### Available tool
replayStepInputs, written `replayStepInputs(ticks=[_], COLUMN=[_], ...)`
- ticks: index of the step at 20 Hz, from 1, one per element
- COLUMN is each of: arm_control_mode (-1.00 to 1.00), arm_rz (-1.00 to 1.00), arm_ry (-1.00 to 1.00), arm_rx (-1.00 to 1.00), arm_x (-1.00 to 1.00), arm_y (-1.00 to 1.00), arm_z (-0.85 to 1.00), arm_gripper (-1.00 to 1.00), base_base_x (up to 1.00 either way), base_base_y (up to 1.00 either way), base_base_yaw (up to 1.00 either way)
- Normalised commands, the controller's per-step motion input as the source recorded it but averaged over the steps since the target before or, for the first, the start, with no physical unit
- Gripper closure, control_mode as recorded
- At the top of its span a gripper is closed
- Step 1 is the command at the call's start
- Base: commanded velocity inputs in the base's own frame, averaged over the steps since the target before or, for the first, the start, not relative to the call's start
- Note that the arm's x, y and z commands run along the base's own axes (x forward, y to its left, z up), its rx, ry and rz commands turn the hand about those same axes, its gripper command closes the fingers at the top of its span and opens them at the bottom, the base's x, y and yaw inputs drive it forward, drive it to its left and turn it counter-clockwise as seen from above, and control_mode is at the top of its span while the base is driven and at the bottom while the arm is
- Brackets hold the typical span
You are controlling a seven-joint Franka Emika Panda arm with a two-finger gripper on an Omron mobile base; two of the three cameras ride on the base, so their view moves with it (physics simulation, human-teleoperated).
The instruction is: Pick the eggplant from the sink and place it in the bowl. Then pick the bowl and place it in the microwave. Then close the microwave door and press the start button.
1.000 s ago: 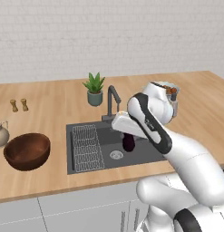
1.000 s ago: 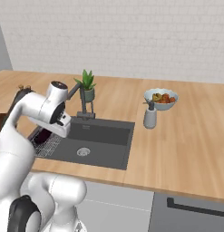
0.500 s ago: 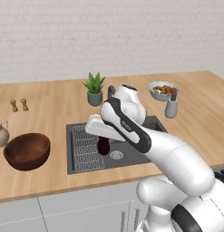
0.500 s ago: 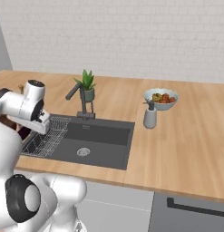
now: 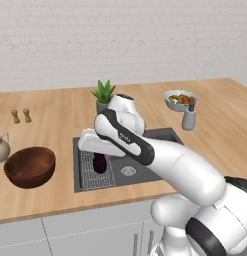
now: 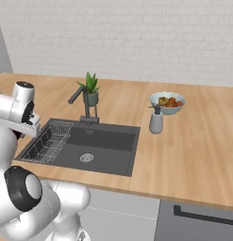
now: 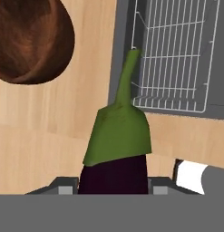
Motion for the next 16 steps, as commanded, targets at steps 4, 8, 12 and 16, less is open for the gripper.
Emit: replayStepInputs(ticks=[4,8,12,16], arm_control_mode=[-1.0,-1.0,-1.0,-1.0], arm_rz=[0.02,0.01,0.02,0.0], arm_ry=[0.0,0.0,0.0,0.0], arm_rx=[0.01,0.0,0.02,0.03], arm_x=[0.24,0.3,0.34,0.36], arm_y=[0.13,0.17,0.04,0.02], arm_z=[0.0,0.0,0.0,0.02], arm_gripper=[1.0,1.0,1.0,1.0], base_base_x=[0.0,0.0,0.0,0.0], base_base_y=[0.0,0.0,0.0,0.0], base_base_yaw=[0.0,0.0,0.0,0.0])
